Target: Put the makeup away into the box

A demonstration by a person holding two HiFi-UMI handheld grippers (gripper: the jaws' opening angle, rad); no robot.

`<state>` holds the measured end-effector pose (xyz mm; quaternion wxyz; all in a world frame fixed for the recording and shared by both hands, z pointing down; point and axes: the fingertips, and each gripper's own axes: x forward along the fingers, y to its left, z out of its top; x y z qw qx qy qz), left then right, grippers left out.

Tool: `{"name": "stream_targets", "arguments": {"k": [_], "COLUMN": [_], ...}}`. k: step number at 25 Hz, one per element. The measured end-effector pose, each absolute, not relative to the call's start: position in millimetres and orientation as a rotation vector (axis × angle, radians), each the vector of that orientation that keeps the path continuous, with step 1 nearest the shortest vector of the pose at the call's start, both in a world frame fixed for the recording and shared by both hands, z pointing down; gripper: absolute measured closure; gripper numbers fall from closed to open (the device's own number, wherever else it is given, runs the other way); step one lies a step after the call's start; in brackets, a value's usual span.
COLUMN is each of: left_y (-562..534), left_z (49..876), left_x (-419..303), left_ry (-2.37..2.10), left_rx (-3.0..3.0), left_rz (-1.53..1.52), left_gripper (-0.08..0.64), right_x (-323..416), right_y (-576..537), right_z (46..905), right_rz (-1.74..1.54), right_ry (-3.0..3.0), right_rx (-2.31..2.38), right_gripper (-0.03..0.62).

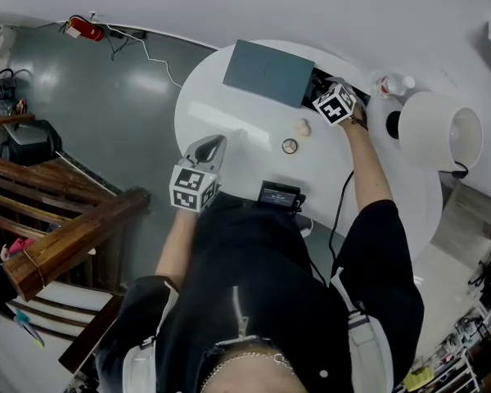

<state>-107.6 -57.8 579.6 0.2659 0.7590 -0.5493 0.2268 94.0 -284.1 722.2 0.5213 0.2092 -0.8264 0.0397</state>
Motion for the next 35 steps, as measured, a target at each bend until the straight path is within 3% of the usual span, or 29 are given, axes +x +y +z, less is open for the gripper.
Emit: {"name": "stream_targets", "arguments": {"k": [19, 35], "left_y": [-93, -91], "left_z": [566, 568], "left_x": [-70, -74], "left_ry": [-1.279, -1.154], "left_rx": [2.308, 2.378], "left_rz": [0.553, 0.564], "left_gripper": [0.546, 0.546], "right_x": [102, 78], "right_y": [-217, -140], "right_z": [626, 665], "right_rz": [0.104, 0.282], "right_ry": [-2.132, -2.117], "right_rx": [0.753, 0.748], "right_gripper": [0.471, 0.477]}}
